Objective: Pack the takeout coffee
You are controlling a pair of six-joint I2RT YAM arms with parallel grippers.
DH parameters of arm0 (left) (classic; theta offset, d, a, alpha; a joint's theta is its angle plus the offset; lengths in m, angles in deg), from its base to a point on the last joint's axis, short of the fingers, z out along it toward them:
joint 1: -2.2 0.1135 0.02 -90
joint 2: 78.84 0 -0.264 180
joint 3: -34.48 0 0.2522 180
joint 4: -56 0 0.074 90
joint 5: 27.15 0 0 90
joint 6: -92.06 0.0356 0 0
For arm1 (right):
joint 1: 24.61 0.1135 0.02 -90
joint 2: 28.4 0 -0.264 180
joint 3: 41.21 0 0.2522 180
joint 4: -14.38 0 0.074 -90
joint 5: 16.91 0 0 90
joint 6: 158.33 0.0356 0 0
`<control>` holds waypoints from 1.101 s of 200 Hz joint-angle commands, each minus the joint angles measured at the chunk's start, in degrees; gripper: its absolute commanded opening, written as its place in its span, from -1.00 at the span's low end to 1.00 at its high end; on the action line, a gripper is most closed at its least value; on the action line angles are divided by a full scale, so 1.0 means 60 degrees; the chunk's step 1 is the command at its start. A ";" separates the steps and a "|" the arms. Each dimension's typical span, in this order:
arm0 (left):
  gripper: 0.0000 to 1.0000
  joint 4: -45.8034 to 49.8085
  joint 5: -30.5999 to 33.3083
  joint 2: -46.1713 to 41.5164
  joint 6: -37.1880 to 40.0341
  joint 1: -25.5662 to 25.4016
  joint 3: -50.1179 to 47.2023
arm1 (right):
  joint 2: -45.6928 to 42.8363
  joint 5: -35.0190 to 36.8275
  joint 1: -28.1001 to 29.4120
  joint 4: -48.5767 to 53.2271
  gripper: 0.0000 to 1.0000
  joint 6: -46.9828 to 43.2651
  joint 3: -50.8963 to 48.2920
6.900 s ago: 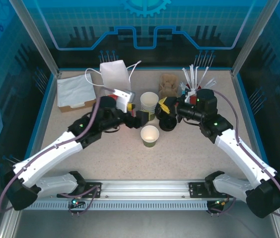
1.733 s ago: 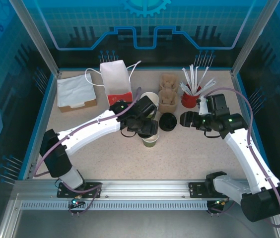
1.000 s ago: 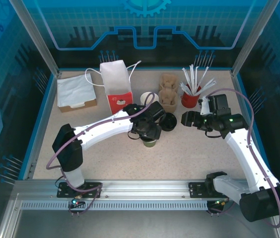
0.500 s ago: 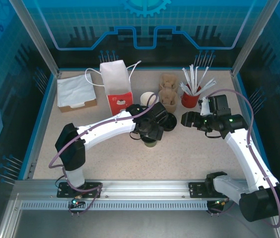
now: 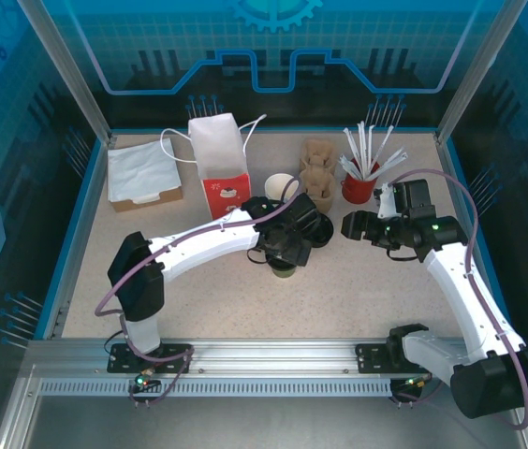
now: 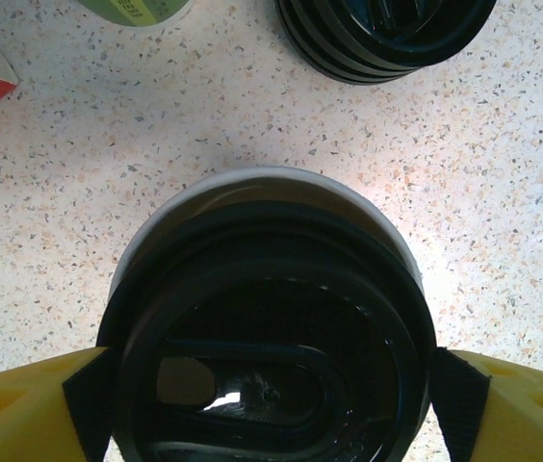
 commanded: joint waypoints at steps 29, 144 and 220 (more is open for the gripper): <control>0.82 0.0284 0.0374 0.0147 -0.0026 -0.0046 0.0636 | 0.0018 -0.0274 -0.0164 -0.0055 0.54 -0.0169 -0.0036; 0.87 -0.0063 -0.2310 -0.2256 -0.1664 0.0599 -0.0965 | 0.0208 -0.0569 -0.0170 -0.0045 0.99 -0.0307 -0.0055; 0.81 -0.0548 -0.2841 -0.1820 -0.1974 0.0599 -0.1274 | 0.0267 -0.0808 -0.0169 -0.0171 1.00 -0.0194 -0.0142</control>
